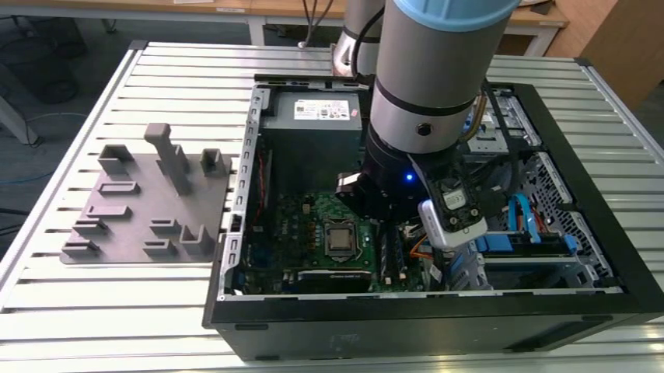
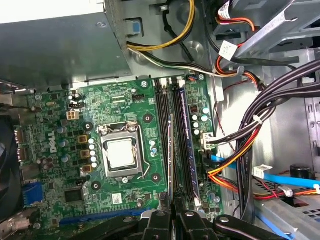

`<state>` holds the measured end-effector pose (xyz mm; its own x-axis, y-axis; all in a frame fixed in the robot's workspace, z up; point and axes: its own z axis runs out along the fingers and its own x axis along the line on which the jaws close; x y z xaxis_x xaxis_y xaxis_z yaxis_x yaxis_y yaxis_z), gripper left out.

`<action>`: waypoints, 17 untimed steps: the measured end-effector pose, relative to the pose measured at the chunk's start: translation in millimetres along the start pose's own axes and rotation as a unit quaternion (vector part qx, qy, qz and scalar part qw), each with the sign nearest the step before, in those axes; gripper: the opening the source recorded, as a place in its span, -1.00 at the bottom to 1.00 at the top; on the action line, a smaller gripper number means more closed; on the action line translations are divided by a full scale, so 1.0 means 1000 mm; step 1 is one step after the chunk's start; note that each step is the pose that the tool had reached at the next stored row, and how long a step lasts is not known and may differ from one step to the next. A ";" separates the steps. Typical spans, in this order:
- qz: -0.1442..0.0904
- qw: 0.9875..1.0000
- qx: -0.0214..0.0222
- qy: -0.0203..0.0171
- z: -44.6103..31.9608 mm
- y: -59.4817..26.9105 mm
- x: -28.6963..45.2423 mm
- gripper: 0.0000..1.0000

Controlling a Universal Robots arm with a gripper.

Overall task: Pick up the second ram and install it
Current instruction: 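Insert the second ram into the second slot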

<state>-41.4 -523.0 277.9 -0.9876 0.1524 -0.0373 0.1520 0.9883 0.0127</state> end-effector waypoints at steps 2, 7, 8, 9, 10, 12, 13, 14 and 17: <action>0.000 1.000 0.000 0.000 0.0000 0.0000 0.0000 -0.73; -0.001 1.000 0.001 0.000 0.0008 0.0003 -0.0003 -0.73; -0.002 1.000 0.001 0.000 0.0012 0.0004 -0.0004 -0.73; -0.005 1.000 0.001 0.000 0.0016 0.0004 -0.0006 -0.73; -0.008 1.000 0.001 0.000 0.0018 0.0004 -0.0007 -0.73; -0.015 1.000 0.000 0.000 0.0027 0.0006 -0.0011 -0.73; -0.016 1.000 0.000 0.000 0.0032 0.0009 -0.0015 -0.73; -0.016 1.000 0.000 0.000 0.0038 0.0019 -0.0020 -0.73; -0.017 1.000 0.000 0.000 0.0058 0.0052 -0.0036 -0.73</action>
<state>-36.8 -518.4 272.3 -0.9922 0.1187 -0.0373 0.1183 0.9929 0.0106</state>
